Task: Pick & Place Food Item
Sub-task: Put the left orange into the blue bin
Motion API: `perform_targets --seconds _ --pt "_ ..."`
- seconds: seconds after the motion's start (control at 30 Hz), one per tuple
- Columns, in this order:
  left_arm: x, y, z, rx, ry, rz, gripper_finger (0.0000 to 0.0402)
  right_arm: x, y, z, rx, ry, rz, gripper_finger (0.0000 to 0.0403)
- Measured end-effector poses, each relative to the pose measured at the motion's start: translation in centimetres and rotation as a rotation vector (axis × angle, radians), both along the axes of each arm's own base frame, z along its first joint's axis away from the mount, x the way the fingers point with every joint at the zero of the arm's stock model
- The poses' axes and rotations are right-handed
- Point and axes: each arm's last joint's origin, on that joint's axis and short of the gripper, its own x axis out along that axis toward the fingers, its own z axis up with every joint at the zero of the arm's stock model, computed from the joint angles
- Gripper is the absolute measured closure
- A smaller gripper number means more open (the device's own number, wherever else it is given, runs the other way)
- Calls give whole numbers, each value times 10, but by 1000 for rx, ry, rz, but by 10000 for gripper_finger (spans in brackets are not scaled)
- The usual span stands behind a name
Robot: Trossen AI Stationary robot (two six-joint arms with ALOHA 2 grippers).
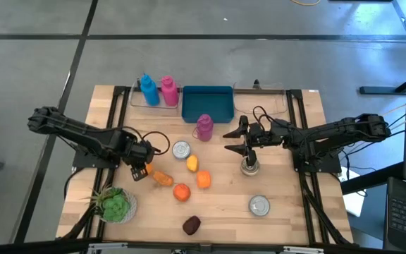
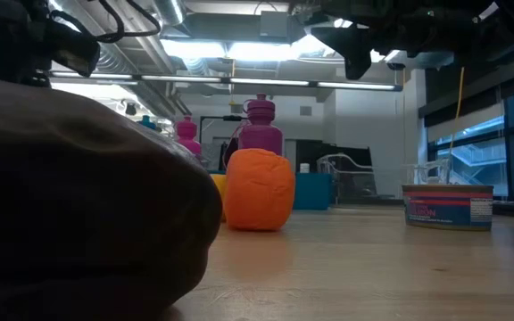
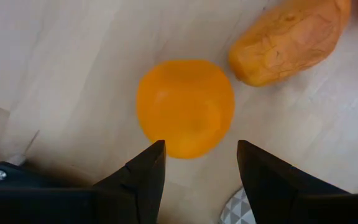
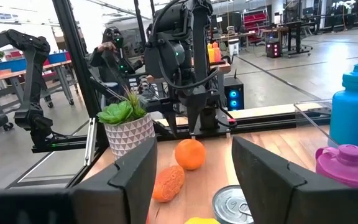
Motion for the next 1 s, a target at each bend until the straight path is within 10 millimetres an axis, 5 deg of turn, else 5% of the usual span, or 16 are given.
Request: perform_targets --seconds 0.53,1.0 --pt "-2 -1 0 -52 29 -38 114 0 0 0 0 0 0 195" --pt "-1 2 0 70 5 13 111 0 0 0 -9 -1 1 195"
